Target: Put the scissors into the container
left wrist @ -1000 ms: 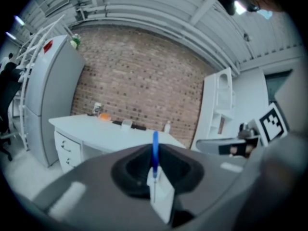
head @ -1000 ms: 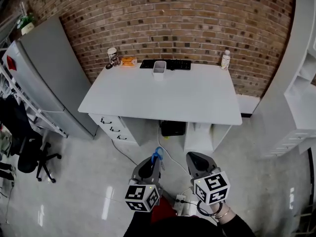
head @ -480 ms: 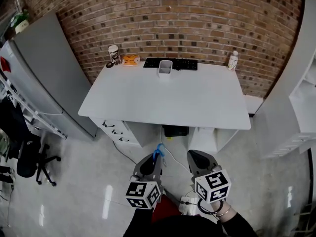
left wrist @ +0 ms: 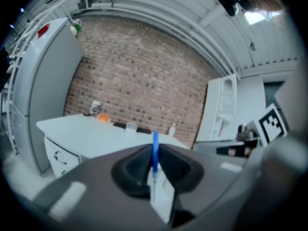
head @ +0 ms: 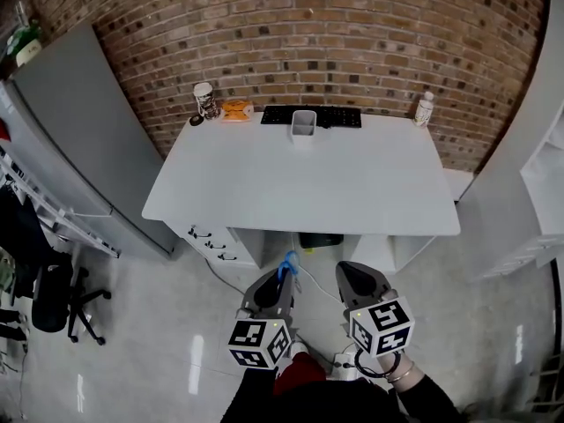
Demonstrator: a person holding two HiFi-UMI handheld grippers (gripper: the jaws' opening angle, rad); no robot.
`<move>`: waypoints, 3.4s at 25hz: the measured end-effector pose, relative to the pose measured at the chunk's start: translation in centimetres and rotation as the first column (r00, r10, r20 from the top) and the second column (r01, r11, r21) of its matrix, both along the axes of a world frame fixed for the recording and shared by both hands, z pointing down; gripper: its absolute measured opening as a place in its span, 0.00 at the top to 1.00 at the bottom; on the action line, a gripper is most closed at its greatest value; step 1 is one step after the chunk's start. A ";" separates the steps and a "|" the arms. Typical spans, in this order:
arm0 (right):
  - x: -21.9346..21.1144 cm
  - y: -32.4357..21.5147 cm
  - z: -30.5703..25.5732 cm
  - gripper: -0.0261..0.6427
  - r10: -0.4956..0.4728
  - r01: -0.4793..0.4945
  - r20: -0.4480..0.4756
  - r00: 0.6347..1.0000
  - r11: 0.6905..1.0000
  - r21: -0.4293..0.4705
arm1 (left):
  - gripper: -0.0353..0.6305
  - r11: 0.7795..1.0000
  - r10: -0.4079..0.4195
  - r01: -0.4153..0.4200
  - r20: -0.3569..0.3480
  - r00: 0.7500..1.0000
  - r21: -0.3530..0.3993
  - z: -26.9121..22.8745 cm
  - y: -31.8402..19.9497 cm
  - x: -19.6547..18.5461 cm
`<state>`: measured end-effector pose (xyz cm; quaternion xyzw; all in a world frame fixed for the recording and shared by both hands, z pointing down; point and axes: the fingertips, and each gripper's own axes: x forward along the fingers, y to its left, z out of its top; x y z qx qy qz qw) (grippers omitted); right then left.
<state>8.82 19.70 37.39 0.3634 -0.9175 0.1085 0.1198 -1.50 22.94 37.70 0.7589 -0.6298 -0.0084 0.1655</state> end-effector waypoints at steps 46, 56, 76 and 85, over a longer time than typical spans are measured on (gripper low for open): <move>-6.0 -8.5 0.7 0.95 0.113 -0.113 -0.024 0.993 0.993 -0.014 | 0.89 0.999 0.022 -0.022 -0.001 1.000 0.047 -0.9 -8.0 -9.7; -6.4 -14.9 1.1 0.95 0.129 -0.129 -0.021 0.991 0.991 -0.020 | 0.89 0.999 0.021 -0.021 0.000 1.000 0.035 -0.5 -14.7 -11.2; -6.7 -30.2 3.8 0.95 0.108 -0.110 -0.032 0.994 0.990 -0.083 | 0.89 1.000 0.014 -0.014 -0.003 1.000 -0.009 0.8 -31.0 -11.4; -6.2 -35.7 5.1 0.95 0.094 -0.097 -0.030 0.995 0.988 -0.117 | 0.89 1.000 0.008 -0.008 0.010 1.000 -0.020 1.1 -37.7 -10.9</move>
